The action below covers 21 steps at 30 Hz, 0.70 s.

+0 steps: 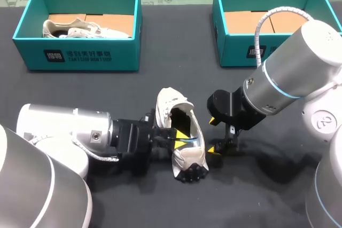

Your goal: Take the shoe out of the shoebox, open the shoe tongue, remove and reinsert the insole, then place the shoe into the shoebox

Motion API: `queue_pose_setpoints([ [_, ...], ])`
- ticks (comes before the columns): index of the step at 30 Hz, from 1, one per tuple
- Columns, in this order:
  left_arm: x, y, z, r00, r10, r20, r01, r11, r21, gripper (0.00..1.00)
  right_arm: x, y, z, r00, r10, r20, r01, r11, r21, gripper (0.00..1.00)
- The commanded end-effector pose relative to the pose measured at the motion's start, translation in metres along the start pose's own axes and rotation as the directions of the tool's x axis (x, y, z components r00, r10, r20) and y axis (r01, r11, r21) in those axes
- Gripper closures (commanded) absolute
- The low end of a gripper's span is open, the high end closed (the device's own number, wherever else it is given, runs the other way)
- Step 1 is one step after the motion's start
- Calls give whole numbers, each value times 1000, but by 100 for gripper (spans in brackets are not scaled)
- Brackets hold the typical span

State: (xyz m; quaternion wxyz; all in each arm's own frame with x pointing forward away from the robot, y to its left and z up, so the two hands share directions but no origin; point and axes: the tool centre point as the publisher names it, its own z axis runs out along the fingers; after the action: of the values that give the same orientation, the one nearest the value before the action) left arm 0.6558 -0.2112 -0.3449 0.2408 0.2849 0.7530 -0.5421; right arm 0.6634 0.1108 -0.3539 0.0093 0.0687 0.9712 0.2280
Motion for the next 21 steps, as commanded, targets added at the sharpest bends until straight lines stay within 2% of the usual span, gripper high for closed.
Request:
queue_pose_setpoints([
  [1,0,8,10,1000,-12,-18,12,1000,-18,100,1,-1,0,1000,0,2,0,1000,-1,0],
  [5,-2,2,5,1000,-23,-18,23,1000,3,100,1,-1,0,1000,0,2,0,1000,-1,0],
  [7,-3,-3,2,1000,-23,-20,24,1000,20,82,1,-1,0,1000,0,2,0,1000,-1,0],
  [9,-6,-9,-1,999,-30,-22,31,999,40,68,1,-1,0,1000,0,2,0,1000,-1,0],
  [12,-9,-15,-7,999,-31,-24,33,998,50,63,1,-1,0,1000,0,2,0,1000,-1,0],
  [15,-12,-18,-12,999,-33,-25,34,998,52,63,1,-1,0,1000,0,2,0,1000,-1,0],
  [21,-12,-21,-19,995,-44,-90,49,997,55,58,1,-1,0,1000,0,2,0,1000,-1,0],
])
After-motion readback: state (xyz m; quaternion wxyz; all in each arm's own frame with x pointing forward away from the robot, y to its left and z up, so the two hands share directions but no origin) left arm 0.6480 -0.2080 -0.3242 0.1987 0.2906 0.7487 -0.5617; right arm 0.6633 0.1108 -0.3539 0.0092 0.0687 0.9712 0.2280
